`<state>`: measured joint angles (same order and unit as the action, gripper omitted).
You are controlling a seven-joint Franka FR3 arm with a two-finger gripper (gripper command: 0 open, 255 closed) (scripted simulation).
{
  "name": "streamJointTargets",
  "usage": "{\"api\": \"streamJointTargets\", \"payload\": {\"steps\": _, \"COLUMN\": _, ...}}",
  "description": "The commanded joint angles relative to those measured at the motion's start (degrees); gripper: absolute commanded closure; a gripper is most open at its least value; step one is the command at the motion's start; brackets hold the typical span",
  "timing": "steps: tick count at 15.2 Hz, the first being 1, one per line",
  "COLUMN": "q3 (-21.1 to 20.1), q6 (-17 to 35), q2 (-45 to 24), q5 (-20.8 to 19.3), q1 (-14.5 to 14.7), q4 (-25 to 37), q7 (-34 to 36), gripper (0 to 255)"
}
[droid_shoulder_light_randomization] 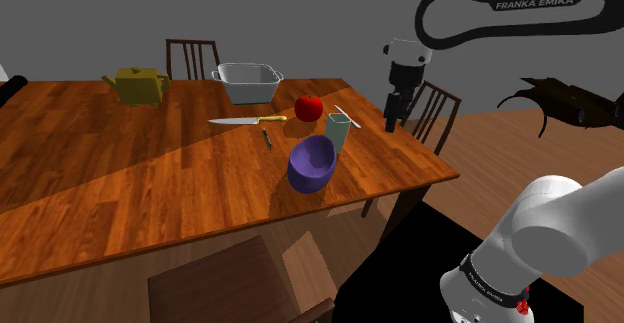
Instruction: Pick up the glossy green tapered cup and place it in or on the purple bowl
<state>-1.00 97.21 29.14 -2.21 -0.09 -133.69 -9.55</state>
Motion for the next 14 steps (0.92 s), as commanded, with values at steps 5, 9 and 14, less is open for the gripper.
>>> {"api": "streamJointTargets", "payload": {"steps": 5, "q3": 1.2, "q6": 7.5, "q2": -12.9, "q5": -0.4, "q1": -0.7, "q4": 6.3, "q7": -1.3, "gripper": 0}}
{"api": "streamJointTargets", "payload": {"steps": 9, "q3": 1.9, "q6": 11.1, "q2": -21.4, "q5": -0.2, "q1": -1.1, "q4": 11.8, "q7": -2.2, "gripper": 0}}
{"api": "streamJointTargets", "payload": {"steps": 14, "q3": 2.5, "q6": 13.9, "q2": -32.2, "q5": 0.3, "q1": -1.6, "q4": 20.5, "q7": -3.3, "gripper": 0}}
